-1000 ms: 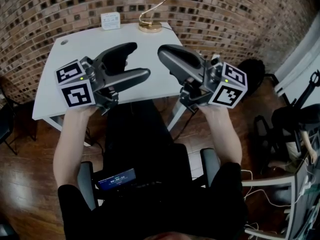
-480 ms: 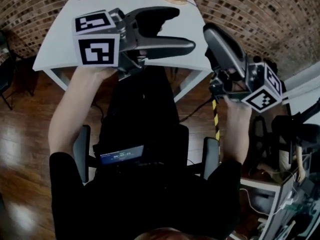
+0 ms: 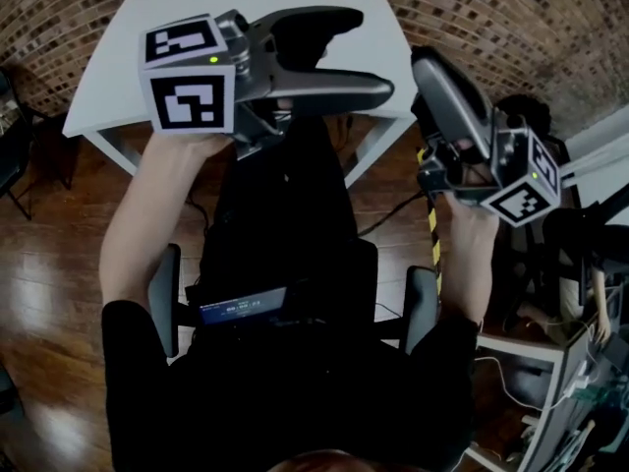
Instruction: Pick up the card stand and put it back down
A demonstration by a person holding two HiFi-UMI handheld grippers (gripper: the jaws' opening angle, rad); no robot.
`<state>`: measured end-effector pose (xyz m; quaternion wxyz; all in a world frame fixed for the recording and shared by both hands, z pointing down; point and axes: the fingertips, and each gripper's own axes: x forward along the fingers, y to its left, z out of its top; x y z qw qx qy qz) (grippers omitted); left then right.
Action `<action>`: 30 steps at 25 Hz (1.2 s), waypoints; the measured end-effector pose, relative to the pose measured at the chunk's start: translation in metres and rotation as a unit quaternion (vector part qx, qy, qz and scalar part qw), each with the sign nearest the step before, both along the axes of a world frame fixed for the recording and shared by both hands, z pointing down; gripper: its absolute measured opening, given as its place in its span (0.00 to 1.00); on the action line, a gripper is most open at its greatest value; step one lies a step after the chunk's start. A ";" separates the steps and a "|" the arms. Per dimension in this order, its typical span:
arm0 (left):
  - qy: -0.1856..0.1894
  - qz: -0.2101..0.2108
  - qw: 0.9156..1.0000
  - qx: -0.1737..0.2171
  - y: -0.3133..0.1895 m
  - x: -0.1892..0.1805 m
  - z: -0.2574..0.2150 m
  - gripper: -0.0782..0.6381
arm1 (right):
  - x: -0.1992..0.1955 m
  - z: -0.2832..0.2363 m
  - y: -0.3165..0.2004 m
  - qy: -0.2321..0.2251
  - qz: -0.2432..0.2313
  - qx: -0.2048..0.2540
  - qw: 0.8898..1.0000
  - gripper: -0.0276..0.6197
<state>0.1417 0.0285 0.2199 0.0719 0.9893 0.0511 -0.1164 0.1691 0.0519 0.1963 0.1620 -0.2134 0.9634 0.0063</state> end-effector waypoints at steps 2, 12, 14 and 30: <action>-0.001 0.004 1.000 -0.002 0.008 0.002 0.003 0.72 | 0.002 0.002 0.008 -0.002 0.001 -0.002 1.000 0.11; -0.007 0.013 1.000 -0.006 0.044 0.008 0.008 0.72 | 0.011 0.005 0.053 -0.024 0.003 0.009 1.000 0.09; -0.011 0.014 1.000 -0.003 0.050 0.009 0.009 0.72 | 0.015 0.005 0.062 -0.032 0.004 0.018 0.999 0.07; -0.019 0.018 1.000 -0.007 0.066 0.019 0.015 0.72 | 0.028 0.009 0.097 -0.020 0.023 0.067 0.997 0.07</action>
